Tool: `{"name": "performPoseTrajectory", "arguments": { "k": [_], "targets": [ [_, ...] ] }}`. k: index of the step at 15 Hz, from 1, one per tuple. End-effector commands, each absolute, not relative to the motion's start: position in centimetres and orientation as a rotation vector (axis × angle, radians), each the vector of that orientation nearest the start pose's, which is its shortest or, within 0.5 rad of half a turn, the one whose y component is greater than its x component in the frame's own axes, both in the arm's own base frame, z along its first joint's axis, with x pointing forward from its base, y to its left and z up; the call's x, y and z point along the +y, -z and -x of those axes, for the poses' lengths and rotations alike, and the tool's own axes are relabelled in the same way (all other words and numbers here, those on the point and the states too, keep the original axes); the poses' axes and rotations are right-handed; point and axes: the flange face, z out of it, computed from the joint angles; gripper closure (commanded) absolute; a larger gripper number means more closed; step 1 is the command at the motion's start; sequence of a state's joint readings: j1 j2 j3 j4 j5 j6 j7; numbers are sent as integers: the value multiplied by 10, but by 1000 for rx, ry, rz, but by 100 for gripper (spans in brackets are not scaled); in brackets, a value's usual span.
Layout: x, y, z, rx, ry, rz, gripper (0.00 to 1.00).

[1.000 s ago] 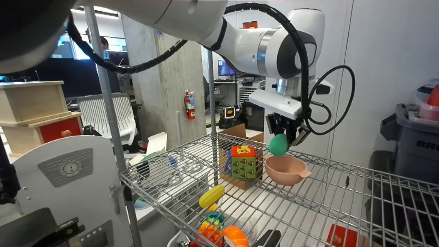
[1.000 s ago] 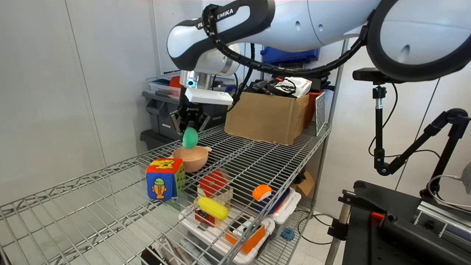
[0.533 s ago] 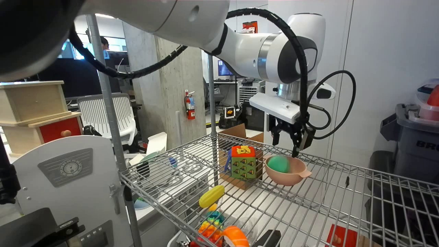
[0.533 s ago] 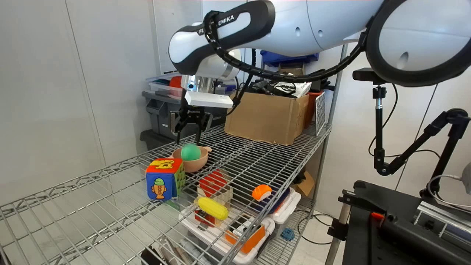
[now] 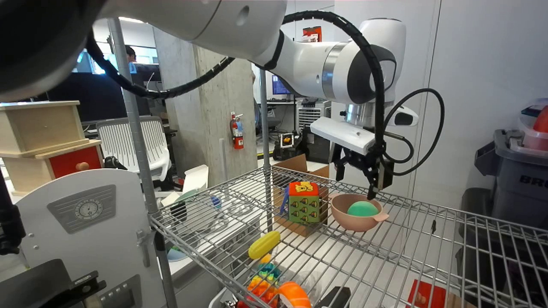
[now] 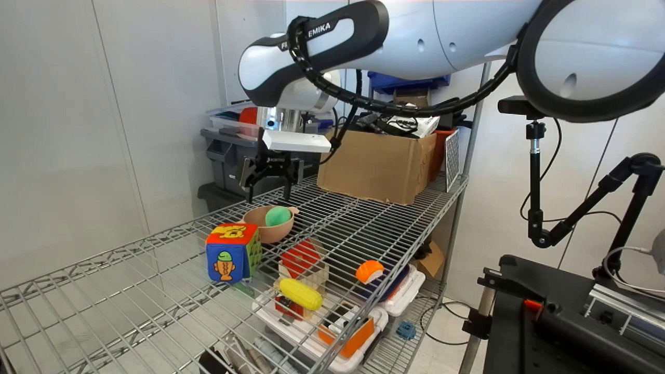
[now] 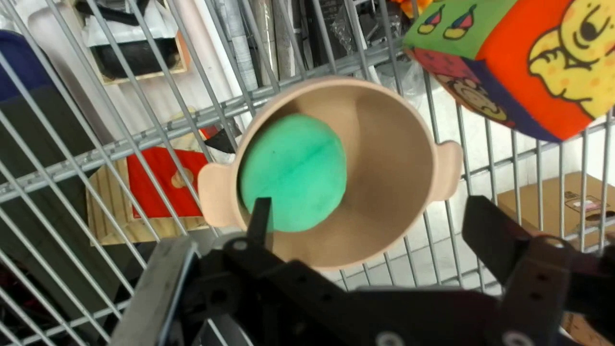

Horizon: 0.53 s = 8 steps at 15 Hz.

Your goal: Pick up the green toy and put it in the small bowl.

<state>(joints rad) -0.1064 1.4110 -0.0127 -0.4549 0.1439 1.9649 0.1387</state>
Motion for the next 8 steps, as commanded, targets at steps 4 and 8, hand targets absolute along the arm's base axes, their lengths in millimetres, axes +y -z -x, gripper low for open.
{"name": "performPoseTrajectory", "arguments": {
  "k": [4, 8],
  "targets": [
    [-81, -165, -802, 448, 15, 3004, 0],
    [-81, -165, -802, 448, 12, 3006, 0]
  ]
}}
